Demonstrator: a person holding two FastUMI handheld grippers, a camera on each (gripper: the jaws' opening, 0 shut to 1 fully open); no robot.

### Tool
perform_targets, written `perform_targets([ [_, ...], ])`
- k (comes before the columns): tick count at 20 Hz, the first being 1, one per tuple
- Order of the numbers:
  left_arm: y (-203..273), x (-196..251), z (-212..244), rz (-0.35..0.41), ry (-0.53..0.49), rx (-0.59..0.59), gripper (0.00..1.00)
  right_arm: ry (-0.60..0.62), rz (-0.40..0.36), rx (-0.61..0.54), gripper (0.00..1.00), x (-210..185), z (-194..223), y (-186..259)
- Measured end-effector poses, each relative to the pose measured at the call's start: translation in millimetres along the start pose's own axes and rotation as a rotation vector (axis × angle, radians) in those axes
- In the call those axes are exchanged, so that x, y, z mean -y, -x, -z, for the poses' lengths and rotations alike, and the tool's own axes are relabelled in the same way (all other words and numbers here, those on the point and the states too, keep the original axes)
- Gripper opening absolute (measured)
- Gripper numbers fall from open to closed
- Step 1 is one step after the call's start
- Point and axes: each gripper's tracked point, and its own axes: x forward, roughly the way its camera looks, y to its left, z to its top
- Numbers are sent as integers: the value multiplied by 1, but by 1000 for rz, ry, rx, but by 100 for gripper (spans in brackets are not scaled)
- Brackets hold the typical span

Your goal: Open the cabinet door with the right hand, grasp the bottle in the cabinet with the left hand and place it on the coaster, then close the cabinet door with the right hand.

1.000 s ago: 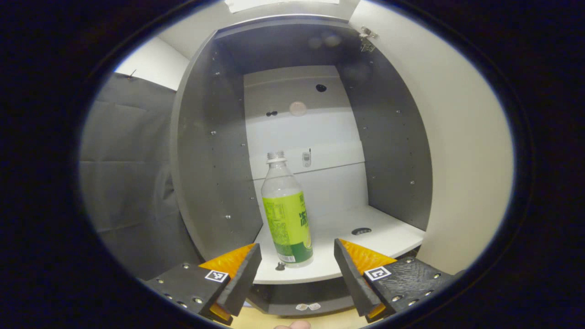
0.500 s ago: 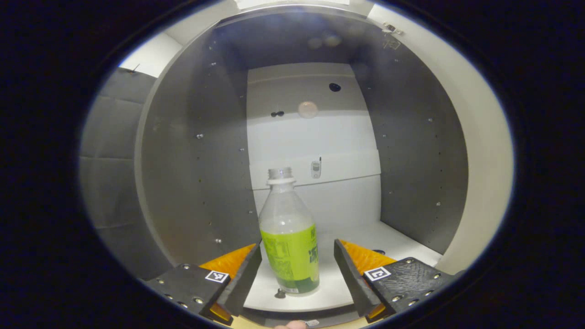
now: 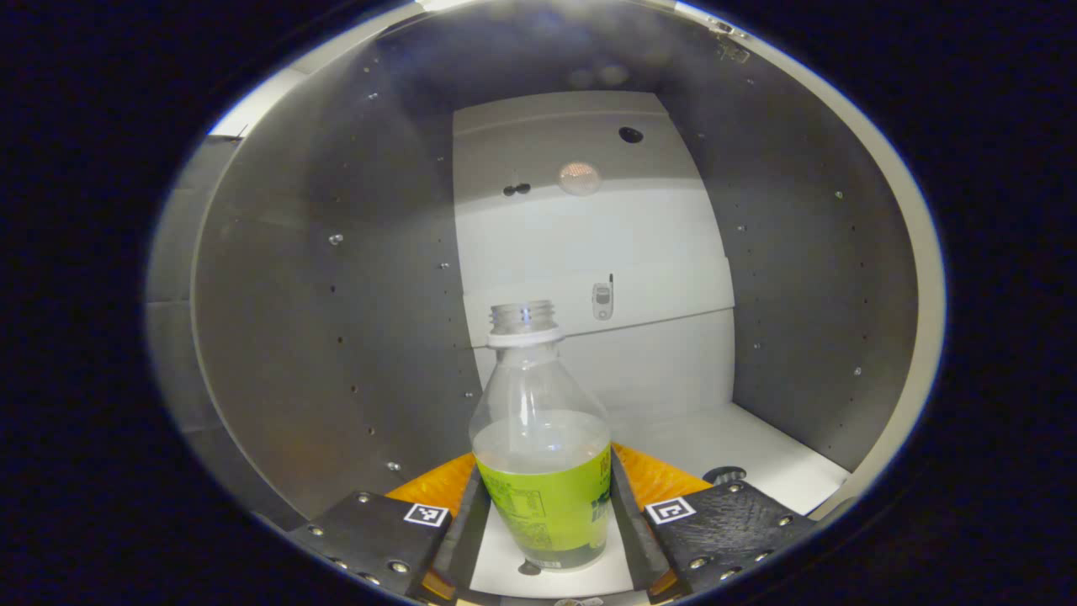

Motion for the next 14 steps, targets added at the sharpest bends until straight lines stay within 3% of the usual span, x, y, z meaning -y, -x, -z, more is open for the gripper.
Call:
perform_targets([
  [2, 5, 4, -3, 22, 33, 6, 69, -2, 8, -16, 84, 7, 7, 1],
  [7, 24, -6, -16, -17, 34, 33, 69, -36, 37, -81, 84, 37, 40, 10],
  [8, 30, -8, -20, -31, 33, 38, 77, -32, 45, -86, 84, 46, 43, 10],
  [14, 84, -28, -27, -123, 45, 54, 77, 54, 177, -162, 84, 133, 78, -26],
])
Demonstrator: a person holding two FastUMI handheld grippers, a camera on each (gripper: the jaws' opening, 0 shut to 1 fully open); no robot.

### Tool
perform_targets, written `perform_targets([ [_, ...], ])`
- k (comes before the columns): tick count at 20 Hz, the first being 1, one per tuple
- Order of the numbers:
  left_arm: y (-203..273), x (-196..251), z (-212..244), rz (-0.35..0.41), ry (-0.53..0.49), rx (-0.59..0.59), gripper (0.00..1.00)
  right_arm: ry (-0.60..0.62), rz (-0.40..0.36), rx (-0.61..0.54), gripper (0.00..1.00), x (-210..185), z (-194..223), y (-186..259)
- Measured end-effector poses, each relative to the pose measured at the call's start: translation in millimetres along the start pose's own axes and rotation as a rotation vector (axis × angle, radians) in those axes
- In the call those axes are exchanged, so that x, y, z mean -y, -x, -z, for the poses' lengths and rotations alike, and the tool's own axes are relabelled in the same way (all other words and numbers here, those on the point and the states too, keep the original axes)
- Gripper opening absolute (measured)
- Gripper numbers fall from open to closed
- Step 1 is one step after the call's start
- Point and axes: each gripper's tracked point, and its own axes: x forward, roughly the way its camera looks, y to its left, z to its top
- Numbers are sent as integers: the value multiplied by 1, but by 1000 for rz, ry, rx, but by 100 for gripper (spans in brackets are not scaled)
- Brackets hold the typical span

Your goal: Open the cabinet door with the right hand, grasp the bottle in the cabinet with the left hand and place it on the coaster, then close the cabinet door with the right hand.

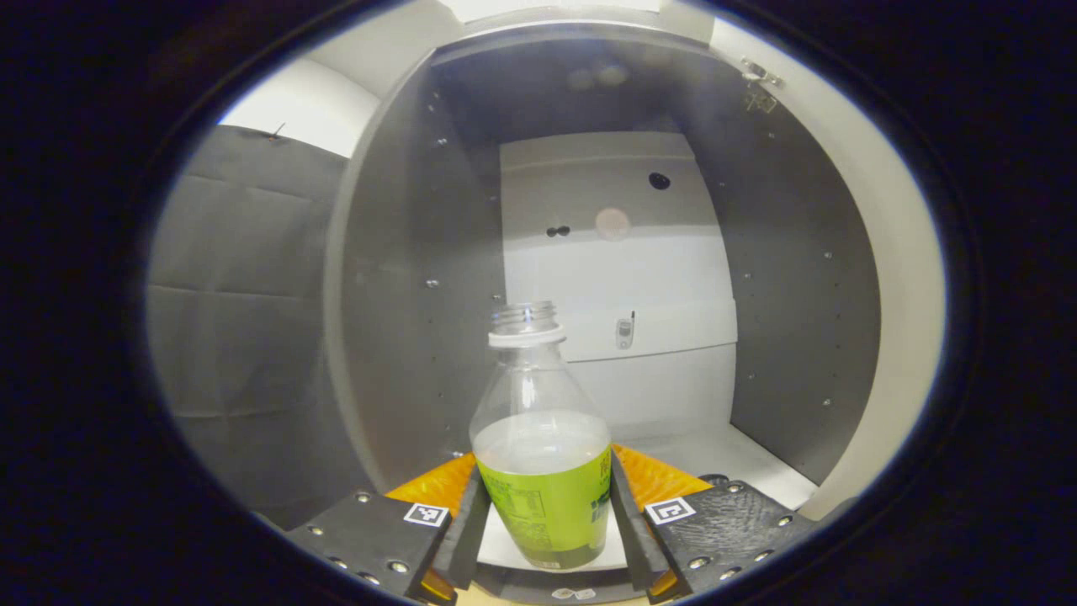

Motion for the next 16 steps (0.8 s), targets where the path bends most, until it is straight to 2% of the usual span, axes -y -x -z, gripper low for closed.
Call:
perform_targets([
  [4, 59, -18, -6, -83, -20, 15, 77, 136, 71, -6, 84, 35, 4, -50],
  [6, 88, -26, -8, -127, -58, 41, 77, 183, 51, 49, 87, 38, -8, -71],
  [8, 123, -37, -4, -168, -97, 55, 77, 153, -15, 122, 89, 22, -28, -88],
  [10, 152, -44, 1, -184, -96, 52, 77, 108, -22, 135, 93, 22, -31, -104],
  [13, 190, -65, 15, -194, -106, 59, 77, -14, 16, 124, 95, 20, -32, -116],
  [16, 219, -81, 52, -197, -145, 45, 77, 2, 88, 145, 95, 22, -36, -111],
])
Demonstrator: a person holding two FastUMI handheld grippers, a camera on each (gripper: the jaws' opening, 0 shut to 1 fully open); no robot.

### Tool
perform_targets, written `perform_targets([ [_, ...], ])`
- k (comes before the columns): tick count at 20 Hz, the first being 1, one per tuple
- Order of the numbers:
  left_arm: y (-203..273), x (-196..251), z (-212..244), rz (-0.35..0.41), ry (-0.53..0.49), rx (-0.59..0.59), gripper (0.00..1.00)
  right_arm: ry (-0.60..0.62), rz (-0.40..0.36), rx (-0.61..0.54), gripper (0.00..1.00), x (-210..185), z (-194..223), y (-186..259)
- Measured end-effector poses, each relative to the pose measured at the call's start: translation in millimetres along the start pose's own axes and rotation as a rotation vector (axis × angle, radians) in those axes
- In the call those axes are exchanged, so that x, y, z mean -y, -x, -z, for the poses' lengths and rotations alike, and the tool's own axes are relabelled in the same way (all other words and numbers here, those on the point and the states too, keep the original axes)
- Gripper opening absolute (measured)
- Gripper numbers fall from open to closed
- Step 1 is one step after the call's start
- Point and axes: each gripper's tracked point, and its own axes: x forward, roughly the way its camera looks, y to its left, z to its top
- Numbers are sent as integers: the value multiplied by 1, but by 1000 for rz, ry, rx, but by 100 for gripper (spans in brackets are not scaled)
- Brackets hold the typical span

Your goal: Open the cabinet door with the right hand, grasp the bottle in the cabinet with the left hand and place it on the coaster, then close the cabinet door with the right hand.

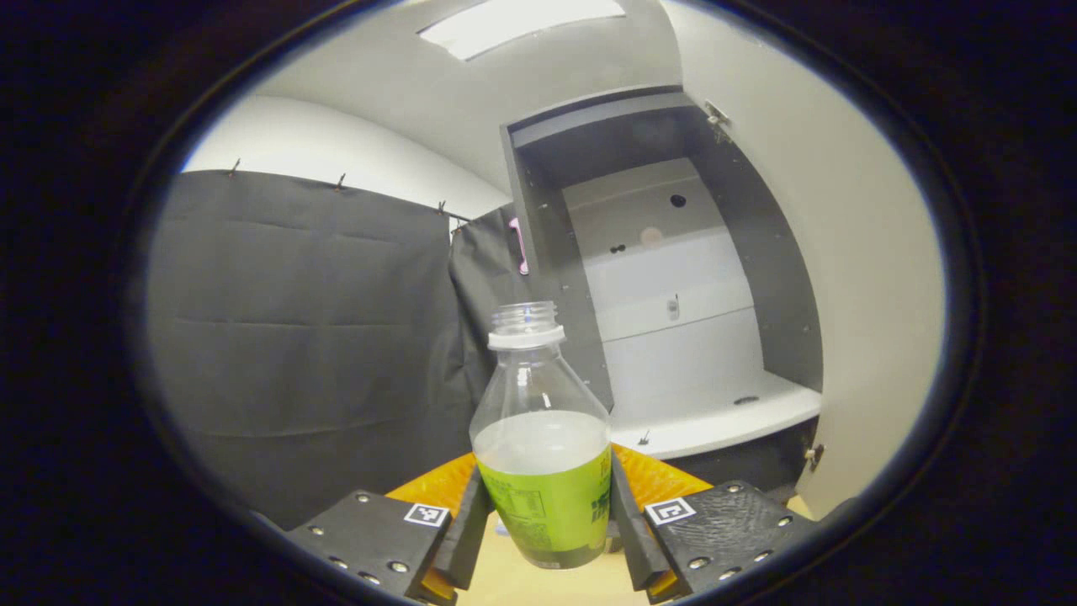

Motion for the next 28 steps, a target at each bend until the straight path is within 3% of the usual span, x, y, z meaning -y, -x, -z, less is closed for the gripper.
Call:
perform_targets([
  [5, 51, -10, 76, 16, 23, -26, 77, 20, 73, 54, 95, -2, 10, 11],
  [6, 62, -10, 93, 16, 23, -27, 70, 24, 80, 44, 95, -4, 19, 16],
  [7, 71, -8, 107, 21, 20, -23, 69, 32, 84, 40, 95, -6, 27, 24],
  [11, 105, 4, 172, 49, -7, -42, 69, 110, 92, 22, 95, -14, 52, 25],
  [15, 128, 10, 240, 58, 19, -97, 69, 100, 65, -34, 95, -32, 84, 16],
  [22, 138, 26, 297, 105, 88, -124, 70, 142, 32, -148, 95, -54, 146, 22],
  [28, 138, 23, 308, 123, 120, -138, 71, 143, 21, -160, 95, -66, 146, 24],
])
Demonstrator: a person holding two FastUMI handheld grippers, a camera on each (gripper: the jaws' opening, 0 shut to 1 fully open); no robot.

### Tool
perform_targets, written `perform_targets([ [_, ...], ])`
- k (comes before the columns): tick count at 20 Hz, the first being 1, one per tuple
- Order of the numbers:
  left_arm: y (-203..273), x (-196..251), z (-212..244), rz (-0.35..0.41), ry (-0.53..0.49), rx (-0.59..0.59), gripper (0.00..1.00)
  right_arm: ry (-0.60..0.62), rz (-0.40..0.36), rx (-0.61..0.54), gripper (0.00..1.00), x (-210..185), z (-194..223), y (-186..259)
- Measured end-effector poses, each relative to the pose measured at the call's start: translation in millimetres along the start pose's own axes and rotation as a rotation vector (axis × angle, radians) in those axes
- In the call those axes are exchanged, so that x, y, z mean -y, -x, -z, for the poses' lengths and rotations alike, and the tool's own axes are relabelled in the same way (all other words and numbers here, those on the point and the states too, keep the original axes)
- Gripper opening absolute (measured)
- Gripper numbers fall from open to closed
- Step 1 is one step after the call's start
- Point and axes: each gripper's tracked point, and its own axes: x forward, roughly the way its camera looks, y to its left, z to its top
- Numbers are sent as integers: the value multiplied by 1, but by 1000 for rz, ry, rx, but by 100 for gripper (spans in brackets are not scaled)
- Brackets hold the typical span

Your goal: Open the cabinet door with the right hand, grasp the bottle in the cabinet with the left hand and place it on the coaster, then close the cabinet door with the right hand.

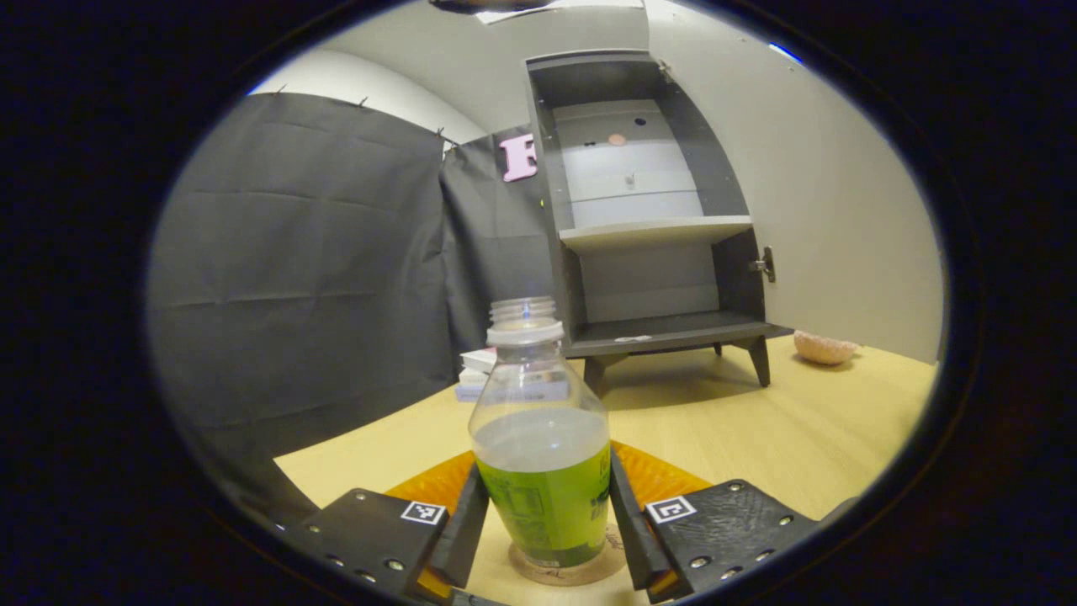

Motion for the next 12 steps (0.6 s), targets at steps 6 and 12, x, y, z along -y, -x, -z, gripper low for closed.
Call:
perform_targets([
  [6, 2, 0, -17, 20, 16, 48, 91, 18, -27, -2, 95, -10, 3, 3],
  [12, 11, 4, -58, 37, -23, 141, 91, -24, -15, -28, 95, -7, 4, 6],
])
